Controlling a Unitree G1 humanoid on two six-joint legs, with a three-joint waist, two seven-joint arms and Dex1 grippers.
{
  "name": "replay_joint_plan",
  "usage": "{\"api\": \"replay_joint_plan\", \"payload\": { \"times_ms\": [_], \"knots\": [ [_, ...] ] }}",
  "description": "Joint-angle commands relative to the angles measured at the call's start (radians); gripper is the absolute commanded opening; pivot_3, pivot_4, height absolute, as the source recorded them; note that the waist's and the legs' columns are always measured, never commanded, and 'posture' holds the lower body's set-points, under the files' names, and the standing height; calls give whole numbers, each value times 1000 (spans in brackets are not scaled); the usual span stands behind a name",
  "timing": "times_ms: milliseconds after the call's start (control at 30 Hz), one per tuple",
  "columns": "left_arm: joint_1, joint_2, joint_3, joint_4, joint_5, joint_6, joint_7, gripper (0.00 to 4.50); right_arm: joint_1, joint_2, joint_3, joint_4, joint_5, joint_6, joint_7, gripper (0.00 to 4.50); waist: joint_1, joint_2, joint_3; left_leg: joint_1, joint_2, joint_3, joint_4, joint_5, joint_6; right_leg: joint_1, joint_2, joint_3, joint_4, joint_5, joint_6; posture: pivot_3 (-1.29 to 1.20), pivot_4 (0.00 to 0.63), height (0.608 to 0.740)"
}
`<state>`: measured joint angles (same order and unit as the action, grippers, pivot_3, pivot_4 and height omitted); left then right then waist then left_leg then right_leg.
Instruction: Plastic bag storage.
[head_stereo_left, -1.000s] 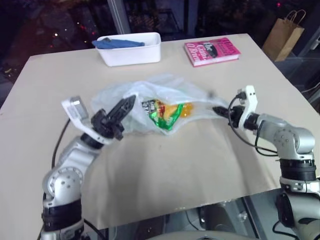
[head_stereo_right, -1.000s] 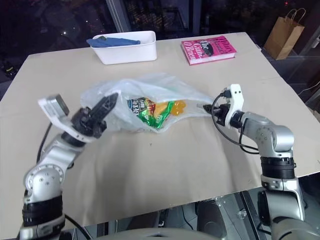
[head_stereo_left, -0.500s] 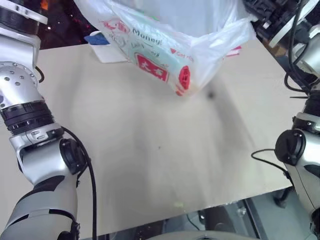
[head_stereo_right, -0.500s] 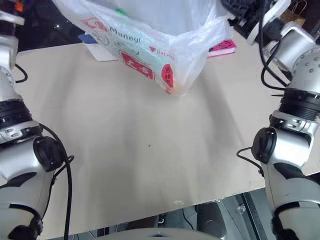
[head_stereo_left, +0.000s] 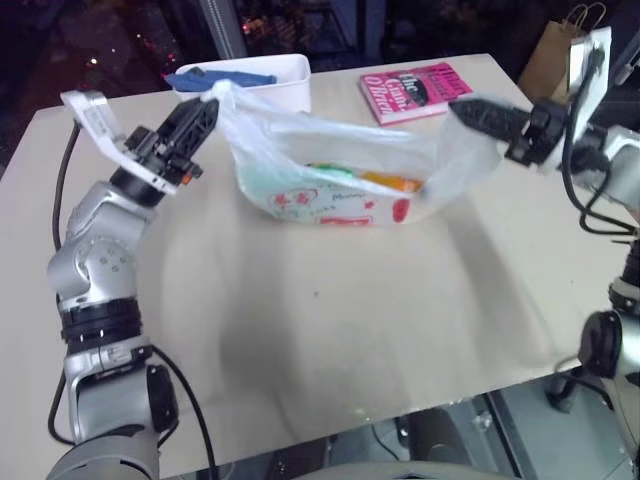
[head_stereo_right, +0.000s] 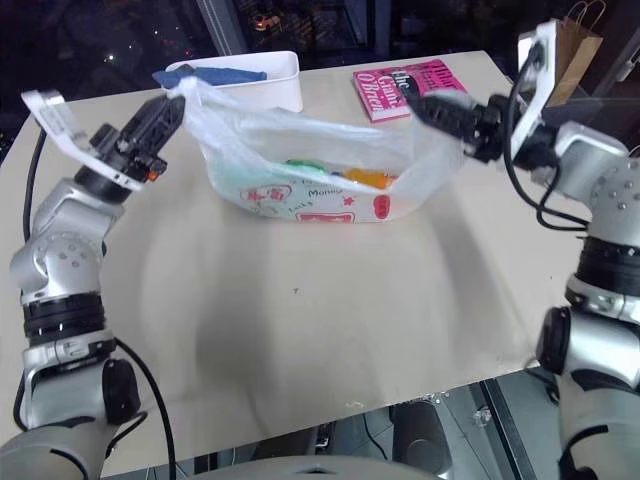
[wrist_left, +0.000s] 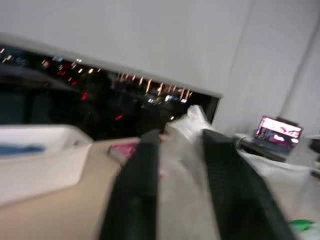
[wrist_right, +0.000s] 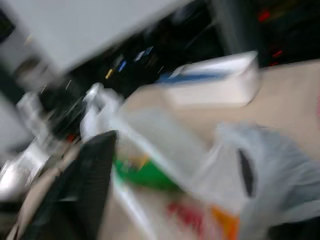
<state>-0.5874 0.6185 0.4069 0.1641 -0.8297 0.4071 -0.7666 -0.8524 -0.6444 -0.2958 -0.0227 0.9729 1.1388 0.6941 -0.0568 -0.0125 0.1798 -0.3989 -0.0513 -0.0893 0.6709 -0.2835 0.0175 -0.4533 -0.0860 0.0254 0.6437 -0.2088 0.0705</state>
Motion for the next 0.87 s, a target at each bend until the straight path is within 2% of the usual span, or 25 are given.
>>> {"api": "replay_joint_plan", "payload": {
  "times_ms": [33,133,167,267,500,533,600,700,867],
  "knots": [
    [73,40,66,-98,-58,61,-24,3092,101,-125,39,-110,0,-8,158,4500,2,0,0,0,0,0,0,0,0,0,0,0,0,0,0,0,150,740],
    [169,67,84,-173,-97,125,-56,4391,220,-268,128,-148,-132,-113,266,4500,12,0,0,0,0,1,2,0,0,0,0,0,1,0,0,0,150,740],
    [212,77,91,-203,-115,151,-69,4461,262,-312,150,-158,-170,-146,300,4500,14,0,0,1,0,1,2,0,0,1,0,0,1,0,0,0,150,740],
    [340,103,110,-290,-166,228,-95,4461,376,-397,174,-166,-273,-273,364,4500,16,0,0,3,1,1,2,0,0,4,0,0,1,0,0,0,150,740],
    [688,118,85,-506,-21,219,-60,4461,691,-407,80,-145,-464,-578,367,4500,29,-1,-1,6,2,2,2,0,0,6,0,1,1,0,0,0,150,740],
    [738,116,83,-542,-21,230,-59,4461,733,-399,67,-140,-477,-596,362,4500,35,-1,-1,6,2,2,2,0,0,6,0,1,1,0,0,0,150,740],
    [848,66,70,-615,18,192,-36,4461,810,-306,9,-121,-472,-672,313,4500,40,-2,-1,6,2,2,2,0,0,6,0,1,1,0,0,0,150,740],
    [907,16,29,-652,104,131,16,4461,833,-200,-31,-72,-472,-790,292,4500,45,-1,-2,11,2,3,2,-1,1,11,0,3,0,0,0,0,150,740],
    [897,-44,-48,-651,196,66,67,4461,798,-194,21,102,-547,-962,398,4500,50,0,-1,25,2,2,2,-3,5,28,1,0,-3,0,-1,0,150,740]
  ]
}}
